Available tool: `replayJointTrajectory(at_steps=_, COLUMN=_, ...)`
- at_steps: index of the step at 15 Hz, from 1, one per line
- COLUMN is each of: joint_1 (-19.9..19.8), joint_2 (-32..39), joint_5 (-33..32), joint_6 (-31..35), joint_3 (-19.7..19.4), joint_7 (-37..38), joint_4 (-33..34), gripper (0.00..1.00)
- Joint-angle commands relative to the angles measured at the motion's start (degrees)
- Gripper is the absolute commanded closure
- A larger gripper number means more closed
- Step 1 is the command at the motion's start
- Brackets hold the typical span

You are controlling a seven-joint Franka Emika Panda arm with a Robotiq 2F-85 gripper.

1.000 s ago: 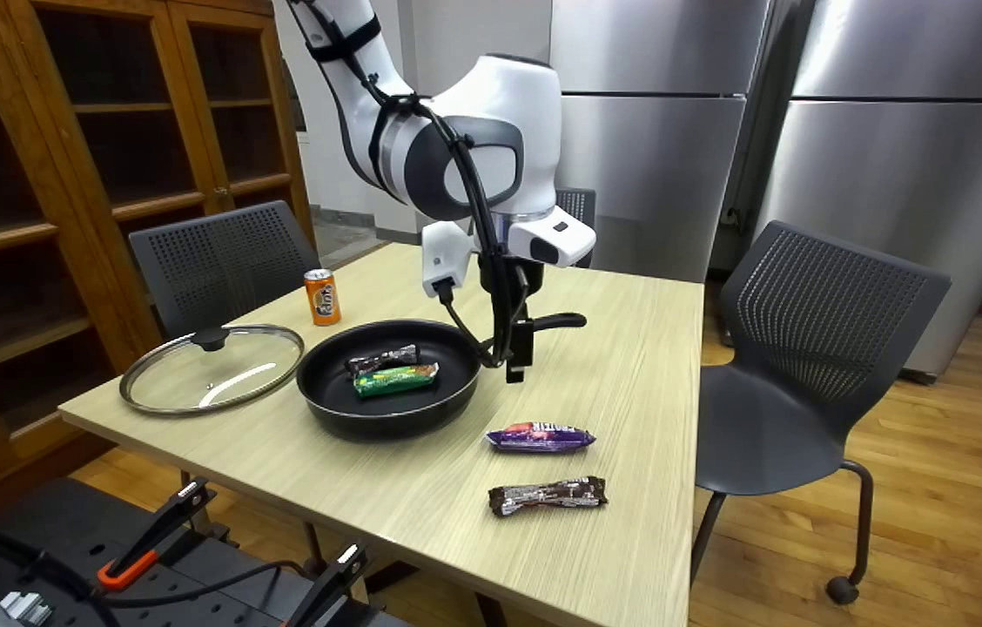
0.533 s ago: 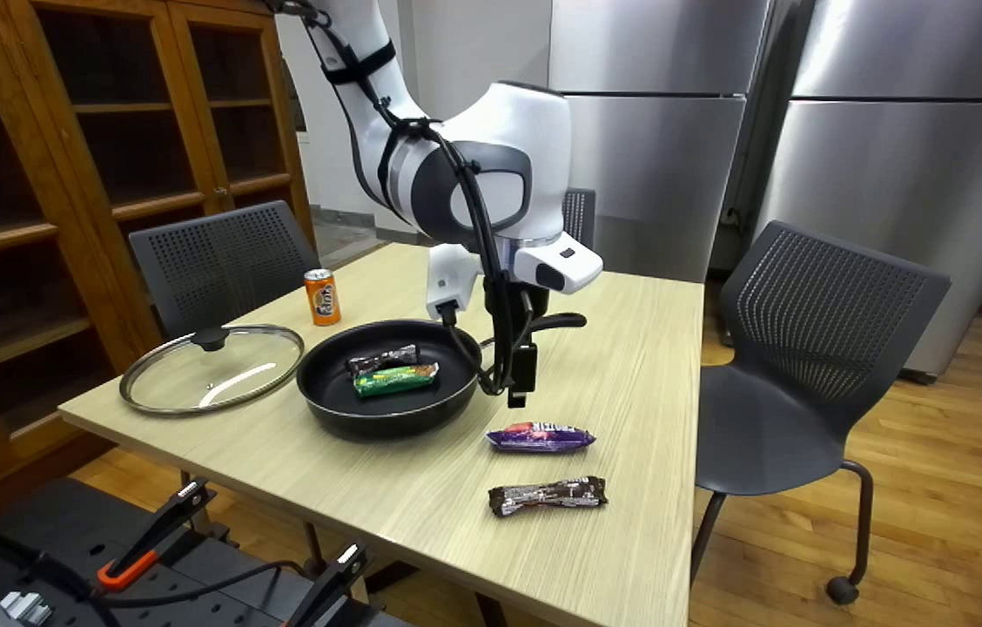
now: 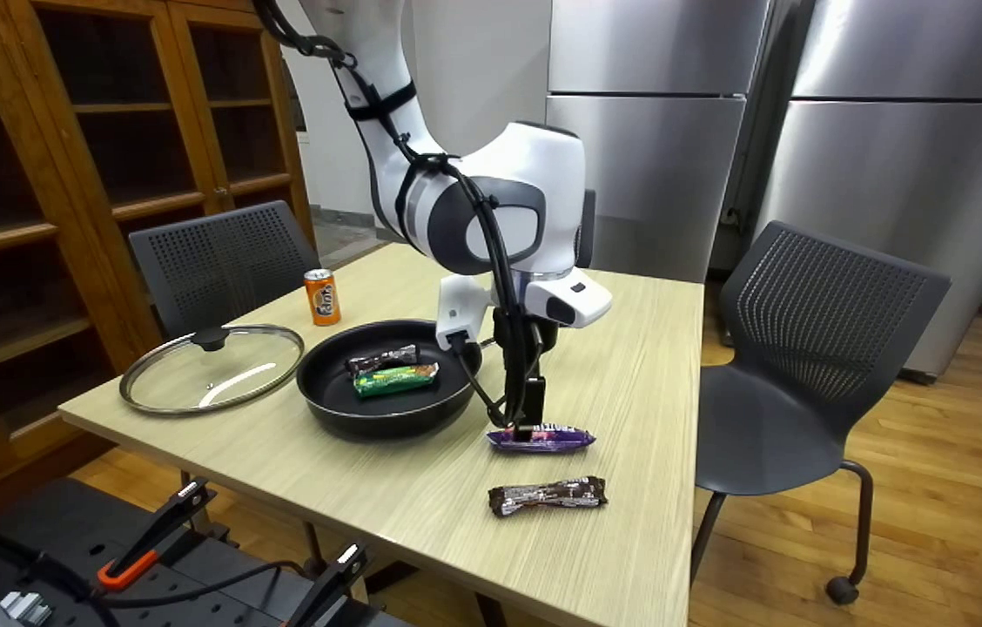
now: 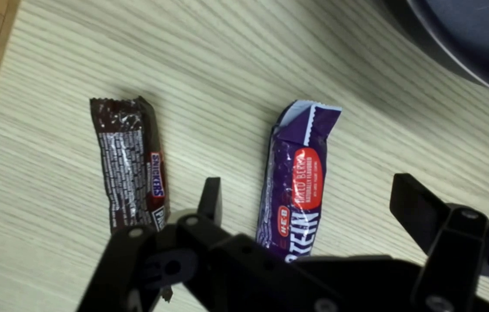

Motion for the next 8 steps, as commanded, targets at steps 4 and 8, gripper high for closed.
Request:
replayJointTrajectory(at_steps=4, joint_1=-0.3, joint_2=3.1, joint_5=-0.8, joint_6=-4.1, joint_3=-1.1, joint_7=-0.3, joint_4=3.7, gripper=0.00)
replayJointTrajectory(at_steps=8, joint_1=-0.9, joint_2=5.1, joint_5=-0.2, joint_6=-5.4, joint_3=-0.6, joint_7=-0.7, joint_4=6.2, gripper=0.00)
